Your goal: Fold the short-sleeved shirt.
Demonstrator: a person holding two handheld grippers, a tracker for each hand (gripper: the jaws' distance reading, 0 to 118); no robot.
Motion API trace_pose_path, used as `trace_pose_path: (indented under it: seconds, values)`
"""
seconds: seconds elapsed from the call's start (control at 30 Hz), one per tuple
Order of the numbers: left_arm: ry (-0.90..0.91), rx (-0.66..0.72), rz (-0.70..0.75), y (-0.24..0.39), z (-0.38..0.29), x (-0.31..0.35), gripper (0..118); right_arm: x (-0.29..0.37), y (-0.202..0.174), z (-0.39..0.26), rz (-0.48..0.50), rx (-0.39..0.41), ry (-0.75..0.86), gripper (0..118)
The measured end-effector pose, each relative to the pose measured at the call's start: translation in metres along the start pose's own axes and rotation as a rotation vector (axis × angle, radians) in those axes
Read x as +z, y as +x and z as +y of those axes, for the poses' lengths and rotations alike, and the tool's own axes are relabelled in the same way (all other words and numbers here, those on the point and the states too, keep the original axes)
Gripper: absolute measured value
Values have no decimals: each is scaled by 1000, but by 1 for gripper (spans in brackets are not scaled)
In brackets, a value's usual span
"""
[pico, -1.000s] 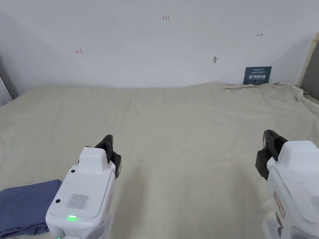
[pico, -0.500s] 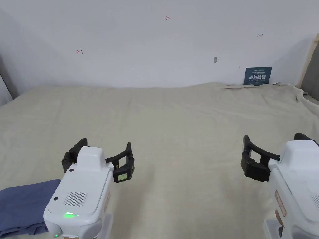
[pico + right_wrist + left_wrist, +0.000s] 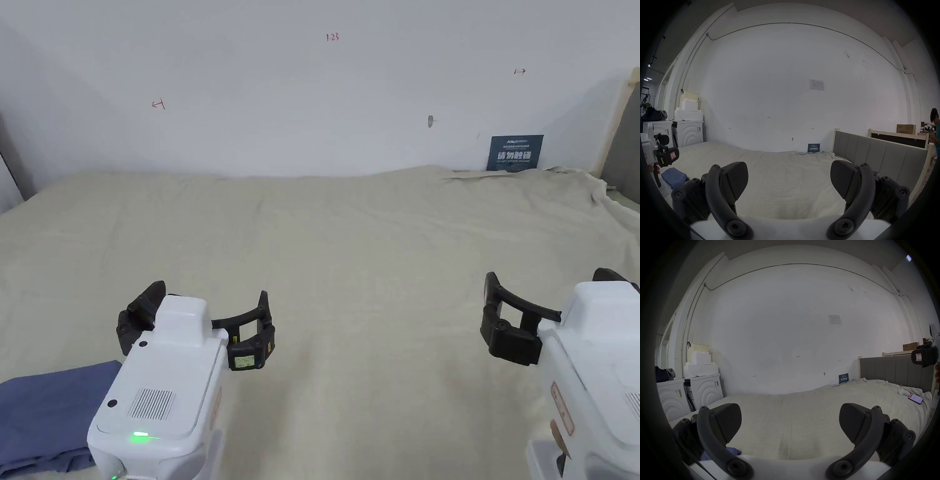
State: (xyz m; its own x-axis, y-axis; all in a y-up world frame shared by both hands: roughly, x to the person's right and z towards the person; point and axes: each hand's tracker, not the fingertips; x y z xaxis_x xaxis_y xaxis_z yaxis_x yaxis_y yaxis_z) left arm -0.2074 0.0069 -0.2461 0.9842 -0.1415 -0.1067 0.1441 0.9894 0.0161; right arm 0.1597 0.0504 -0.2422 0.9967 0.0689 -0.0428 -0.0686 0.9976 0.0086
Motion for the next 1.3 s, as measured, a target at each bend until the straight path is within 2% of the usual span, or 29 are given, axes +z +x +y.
trace_pose_path:
  seconds: [1.3]
  values:
    - [-2, 0, 2, -4, 0, 2, 118, -2, -5, -1, 5, -2, -5, 104]
